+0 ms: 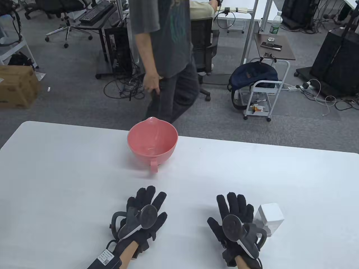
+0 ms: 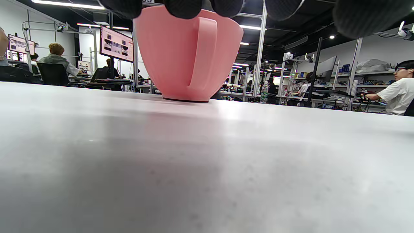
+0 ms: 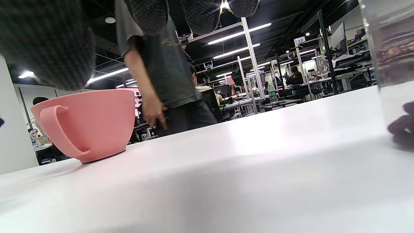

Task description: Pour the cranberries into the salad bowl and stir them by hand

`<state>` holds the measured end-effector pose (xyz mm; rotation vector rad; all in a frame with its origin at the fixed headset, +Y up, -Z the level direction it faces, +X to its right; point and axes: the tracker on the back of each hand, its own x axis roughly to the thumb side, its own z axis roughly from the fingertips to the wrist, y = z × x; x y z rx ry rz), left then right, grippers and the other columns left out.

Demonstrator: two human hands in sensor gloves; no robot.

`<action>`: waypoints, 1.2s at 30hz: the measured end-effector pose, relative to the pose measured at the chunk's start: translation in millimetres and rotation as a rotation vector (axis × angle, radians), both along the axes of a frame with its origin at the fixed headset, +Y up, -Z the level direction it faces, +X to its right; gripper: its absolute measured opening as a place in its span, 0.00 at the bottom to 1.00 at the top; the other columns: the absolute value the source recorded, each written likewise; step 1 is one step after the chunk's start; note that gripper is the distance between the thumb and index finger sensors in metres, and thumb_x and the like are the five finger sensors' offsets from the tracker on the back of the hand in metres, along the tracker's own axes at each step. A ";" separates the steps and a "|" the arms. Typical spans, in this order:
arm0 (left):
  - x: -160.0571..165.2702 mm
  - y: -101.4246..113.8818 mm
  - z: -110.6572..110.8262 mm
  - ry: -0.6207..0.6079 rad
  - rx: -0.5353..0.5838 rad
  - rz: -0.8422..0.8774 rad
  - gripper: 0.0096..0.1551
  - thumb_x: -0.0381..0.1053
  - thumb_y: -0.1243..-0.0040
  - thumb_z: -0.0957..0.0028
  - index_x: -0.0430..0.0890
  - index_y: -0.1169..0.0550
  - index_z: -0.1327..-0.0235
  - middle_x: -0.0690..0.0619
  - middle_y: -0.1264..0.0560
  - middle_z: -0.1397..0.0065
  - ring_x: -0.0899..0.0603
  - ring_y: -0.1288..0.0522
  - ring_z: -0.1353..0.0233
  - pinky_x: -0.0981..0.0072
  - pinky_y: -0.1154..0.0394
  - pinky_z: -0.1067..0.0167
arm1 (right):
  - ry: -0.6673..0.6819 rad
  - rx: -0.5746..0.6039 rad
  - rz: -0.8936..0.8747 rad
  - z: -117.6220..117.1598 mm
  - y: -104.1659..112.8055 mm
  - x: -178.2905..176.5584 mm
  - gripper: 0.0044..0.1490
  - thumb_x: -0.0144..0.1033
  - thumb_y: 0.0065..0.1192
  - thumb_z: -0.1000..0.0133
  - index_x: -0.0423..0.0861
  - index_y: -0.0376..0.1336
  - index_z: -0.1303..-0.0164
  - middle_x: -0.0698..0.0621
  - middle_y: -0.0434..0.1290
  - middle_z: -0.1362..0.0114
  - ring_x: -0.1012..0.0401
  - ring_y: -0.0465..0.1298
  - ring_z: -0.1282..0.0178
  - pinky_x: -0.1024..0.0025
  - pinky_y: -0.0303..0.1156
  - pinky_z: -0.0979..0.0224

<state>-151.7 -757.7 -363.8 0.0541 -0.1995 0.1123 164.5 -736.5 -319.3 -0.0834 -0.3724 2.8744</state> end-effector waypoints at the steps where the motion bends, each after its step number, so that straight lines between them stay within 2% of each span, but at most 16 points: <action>1: -0.3 -0.2 0.2 0.001 0.000 0.002 0.43 0.80 0.48 0.47 0.75 0.48 0.20 0.60 0.52 0.08 0.40 0.51 0.10 0.36 0.45 0.20 | -0.002 0.004 -0.004 1.0 1.2 0.6 0.54 0.74 0.69 0.56 0.66 0.50 0.23 0.50 0.52 0.12 0.49 0.49 0.12 0.41 0.47 0.17; 20: -0.2 0.4 3.3 -0.008 0.007 0.030 0.43 0.79 0.48 0.47 0.74 0.47 0.20 0.59 0.50 0.08 0.40 0.49 0.11 0.37 0.44 0.21 | -0.061 0.126 -0.031 11.7 30.5 13.2 0.56 0.74 0.70 0.57 0.65 0.50 0.22 0.49 0.52 0.12 0.48 0.49 0.12 0.44 0.44 0.17; 25: -2.7 -0.4 2.1 0.002 -0.006 0.040 0.42 0.79 0.48 0.46 0.74 0.47 0.20 0.59 0.48 0.09 0.40 0.48 0.11 0.37 0.44 0.21 | -0.122 0.182 -0.050 16.5 42.2 23.9 0.55 0.74 0.71 0.57 0.66 0.51 0.23 0.48 0.48 0.12 0.47 0.47 0.12 0.44 0.43 0.17; 36: 0.5 2.8 0.9 0.004 -0.019 0.079 0.42 0.79 0.47 0.46 0.74 0.46 0.19 0.59 0.47 0.09 0.40 0.47 0.11 0.37 0.44 0.21 | -0.260 0.287 -0.153 26.4 65.8 55.8 0.57 0.73 0.73 0.57 0.63 0.50 0.22 0.47 0.47 0.12 0.46 0.47 0.13 0.43 0.42 0.17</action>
